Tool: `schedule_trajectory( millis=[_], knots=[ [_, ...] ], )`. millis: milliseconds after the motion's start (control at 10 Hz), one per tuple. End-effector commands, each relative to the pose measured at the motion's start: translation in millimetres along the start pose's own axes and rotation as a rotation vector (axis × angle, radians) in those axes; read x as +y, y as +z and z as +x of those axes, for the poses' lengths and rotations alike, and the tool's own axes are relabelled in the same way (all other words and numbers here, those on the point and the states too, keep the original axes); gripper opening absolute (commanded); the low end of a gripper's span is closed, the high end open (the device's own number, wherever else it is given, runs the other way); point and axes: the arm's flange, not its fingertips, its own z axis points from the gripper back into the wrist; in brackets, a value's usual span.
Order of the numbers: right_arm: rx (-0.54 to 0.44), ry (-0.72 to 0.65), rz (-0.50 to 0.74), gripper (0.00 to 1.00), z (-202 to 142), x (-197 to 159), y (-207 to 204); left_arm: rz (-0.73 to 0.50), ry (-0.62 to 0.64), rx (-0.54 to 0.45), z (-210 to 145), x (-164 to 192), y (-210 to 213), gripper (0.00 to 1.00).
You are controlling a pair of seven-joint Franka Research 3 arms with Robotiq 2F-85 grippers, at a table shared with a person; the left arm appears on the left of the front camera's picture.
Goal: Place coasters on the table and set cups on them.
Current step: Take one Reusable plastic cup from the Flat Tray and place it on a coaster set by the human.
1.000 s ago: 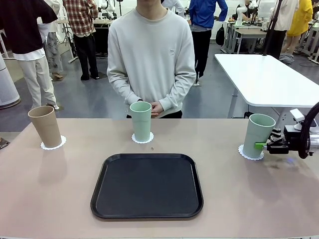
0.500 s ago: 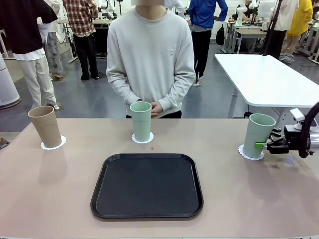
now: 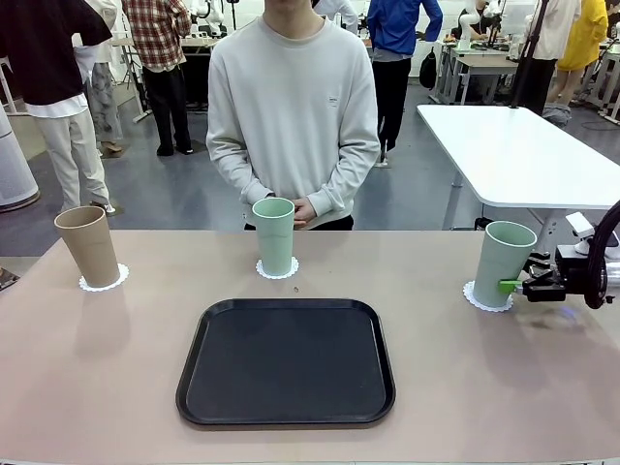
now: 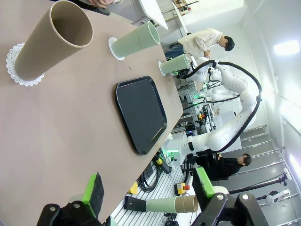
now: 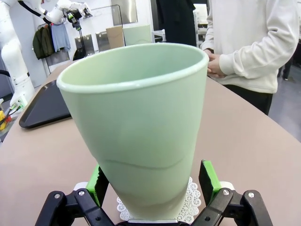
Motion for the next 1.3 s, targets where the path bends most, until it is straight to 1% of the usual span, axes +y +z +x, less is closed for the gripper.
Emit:
schedule_trajectory(
  millis=[0, 400, 700, 1000, 1100, 1200],
  knots=[
    [0.049, 0.003, -0.006, 1.00, -2, 1, 3, -0.011, 0.005, -0.010, 1, -3, 1, 1.00],
    [0.077, 0.011, -0.027, 1.00, 0, 5, 15, -0.011, 0.005, -0.010, 1, -3, 1, 1.00],
    [0.060, 0.003, -0.042, 1.00, 0, 7, 31, -0.011, 0.005, -0.010, 1, -3, 1, 1.00],
    [0.044, -0.028, -0.057, 1.00, -1, 11, 55, -0.011, 0.005, -0.010, 1, -3, 1, 1.00],
    [0.054, -0.044, -0.086, 1.00, 3, 15, 66, -0.011, 0.005, -0.010, 1, -3, 1, 1.00],
    [0.157, -0.151, -0.157, 1.00, 17, 28, 76, -0.011, 0.005, -0.010, 1, -3, 1, 1.00]
  ],
)
